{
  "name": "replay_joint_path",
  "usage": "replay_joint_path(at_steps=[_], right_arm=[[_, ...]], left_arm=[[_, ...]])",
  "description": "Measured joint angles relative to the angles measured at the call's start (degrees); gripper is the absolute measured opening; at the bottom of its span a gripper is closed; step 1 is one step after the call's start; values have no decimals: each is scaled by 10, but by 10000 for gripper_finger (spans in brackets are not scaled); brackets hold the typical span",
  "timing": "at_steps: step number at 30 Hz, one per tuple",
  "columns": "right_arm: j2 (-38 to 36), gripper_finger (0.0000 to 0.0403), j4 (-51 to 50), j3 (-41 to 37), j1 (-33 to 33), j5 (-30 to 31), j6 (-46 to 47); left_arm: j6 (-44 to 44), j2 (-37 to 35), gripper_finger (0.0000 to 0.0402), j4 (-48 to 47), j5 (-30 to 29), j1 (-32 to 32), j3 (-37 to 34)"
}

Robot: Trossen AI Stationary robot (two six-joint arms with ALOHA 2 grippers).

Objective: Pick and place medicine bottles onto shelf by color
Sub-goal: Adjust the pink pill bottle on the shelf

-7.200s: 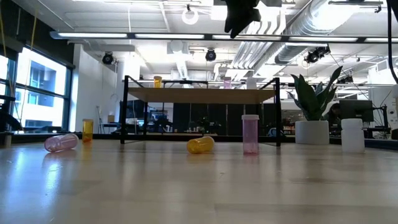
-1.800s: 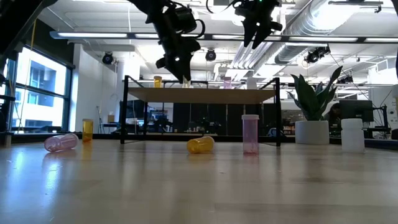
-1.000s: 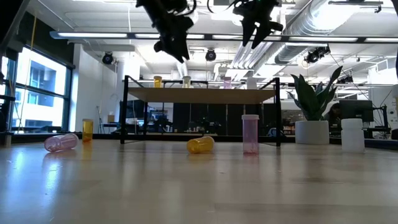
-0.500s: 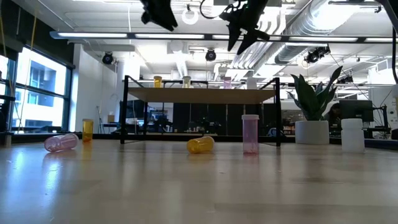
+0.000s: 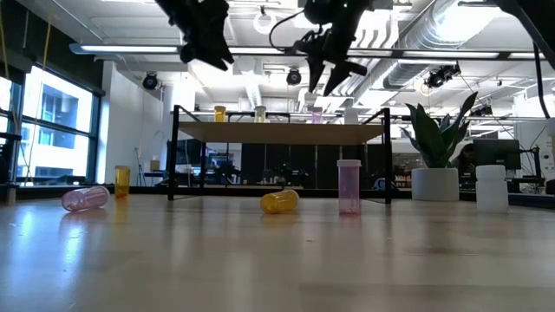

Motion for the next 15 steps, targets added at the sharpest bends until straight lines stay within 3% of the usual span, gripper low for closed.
replay_joint_path(at_steps=[15], right_arm=[[20,177,-16,0,4,0,58]], left_arm=[[10,-10,156,30,-2,0,-32]])
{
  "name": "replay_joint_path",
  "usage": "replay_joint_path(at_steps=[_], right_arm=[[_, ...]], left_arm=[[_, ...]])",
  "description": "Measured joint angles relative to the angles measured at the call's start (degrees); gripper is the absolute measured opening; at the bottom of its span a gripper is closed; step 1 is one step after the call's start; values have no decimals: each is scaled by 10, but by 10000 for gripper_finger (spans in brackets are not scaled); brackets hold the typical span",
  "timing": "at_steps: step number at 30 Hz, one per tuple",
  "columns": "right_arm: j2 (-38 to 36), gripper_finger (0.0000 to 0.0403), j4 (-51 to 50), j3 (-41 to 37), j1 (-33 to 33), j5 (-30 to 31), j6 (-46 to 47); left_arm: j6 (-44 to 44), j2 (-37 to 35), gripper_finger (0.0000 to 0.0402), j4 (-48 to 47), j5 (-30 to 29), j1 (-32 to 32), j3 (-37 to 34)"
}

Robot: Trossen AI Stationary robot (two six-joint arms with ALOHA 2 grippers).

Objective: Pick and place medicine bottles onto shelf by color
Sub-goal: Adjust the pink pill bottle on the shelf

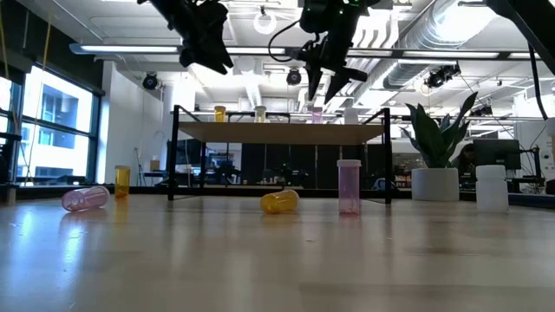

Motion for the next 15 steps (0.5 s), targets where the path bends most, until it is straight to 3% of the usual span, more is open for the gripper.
replay_joint_path(at_steps=[15], right_arm=[[31,177,-4,0,12,0,25]], left_arm=[[20,0,156,12,0,0,0]])
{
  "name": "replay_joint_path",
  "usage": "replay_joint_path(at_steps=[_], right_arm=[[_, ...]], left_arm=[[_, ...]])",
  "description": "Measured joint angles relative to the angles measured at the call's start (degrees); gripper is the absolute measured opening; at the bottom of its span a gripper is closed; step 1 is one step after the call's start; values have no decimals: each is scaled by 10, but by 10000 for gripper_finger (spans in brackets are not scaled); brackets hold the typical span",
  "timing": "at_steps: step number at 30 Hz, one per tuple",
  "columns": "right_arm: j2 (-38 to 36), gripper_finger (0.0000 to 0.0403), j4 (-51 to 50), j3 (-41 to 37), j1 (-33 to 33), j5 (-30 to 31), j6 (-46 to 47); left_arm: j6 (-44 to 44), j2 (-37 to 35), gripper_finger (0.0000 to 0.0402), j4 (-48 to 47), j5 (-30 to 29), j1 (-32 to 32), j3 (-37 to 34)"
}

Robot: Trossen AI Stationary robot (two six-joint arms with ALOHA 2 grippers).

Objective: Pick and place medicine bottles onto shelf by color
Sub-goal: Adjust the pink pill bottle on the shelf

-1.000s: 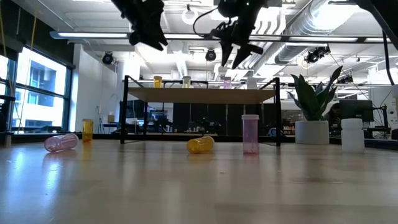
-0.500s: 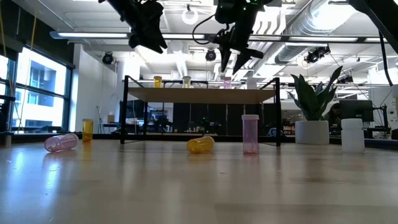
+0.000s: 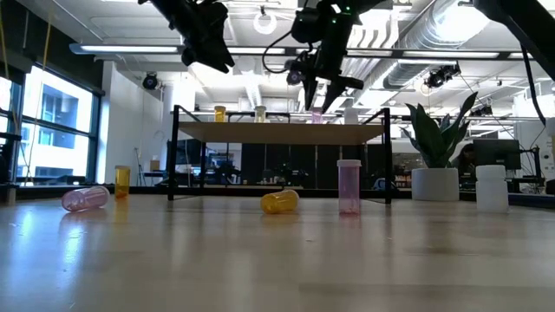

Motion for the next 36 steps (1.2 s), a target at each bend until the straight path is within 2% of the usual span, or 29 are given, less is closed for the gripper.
replay_joint_path(at_steps=[36], right_arm=[[4,177,16,0,7,-20,-6]], left_arm=[[11,0,156,-4,0,0,0]])
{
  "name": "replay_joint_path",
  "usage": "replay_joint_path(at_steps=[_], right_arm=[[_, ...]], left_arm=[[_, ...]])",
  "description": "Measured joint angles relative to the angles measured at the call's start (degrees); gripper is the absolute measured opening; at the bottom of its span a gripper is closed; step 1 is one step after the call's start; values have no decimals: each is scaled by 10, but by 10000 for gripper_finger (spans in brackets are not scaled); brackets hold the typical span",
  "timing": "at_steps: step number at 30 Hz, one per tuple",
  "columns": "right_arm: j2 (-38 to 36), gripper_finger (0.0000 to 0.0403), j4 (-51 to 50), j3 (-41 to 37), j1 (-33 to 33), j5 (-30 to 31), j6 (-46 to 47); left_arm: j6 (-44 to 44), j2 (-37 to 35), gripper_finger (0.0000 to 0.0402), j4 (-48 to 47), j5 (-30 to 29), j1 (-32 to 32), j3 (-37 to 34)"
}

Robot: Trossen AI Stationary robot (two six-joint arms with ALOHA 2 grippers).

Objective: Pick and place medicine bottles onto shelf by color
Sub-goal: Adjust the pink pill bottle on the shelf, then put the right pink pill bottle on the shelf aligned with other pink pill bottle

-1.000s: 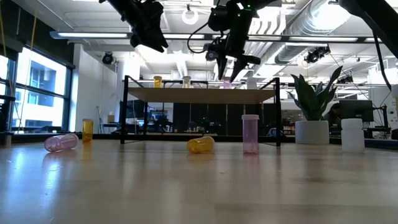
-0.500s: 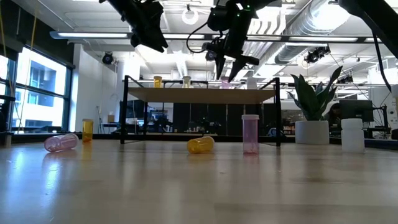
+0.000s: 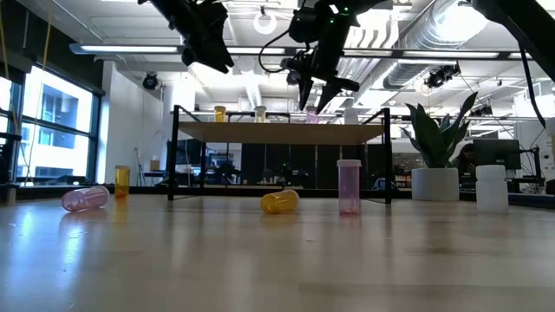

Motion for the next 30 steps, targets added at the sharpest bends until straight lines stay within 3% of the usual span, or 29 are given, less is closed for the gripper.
replay_joint_path(at_steps=[22,30], right_arm=[[-28,177,11,0,-8,6,-80],[-64,177,9,0,11,-4,-157]], left_arm=[[-11,-3,156,-27,-2,0,13],[-13,-32,156,-72,0,-1,12]])
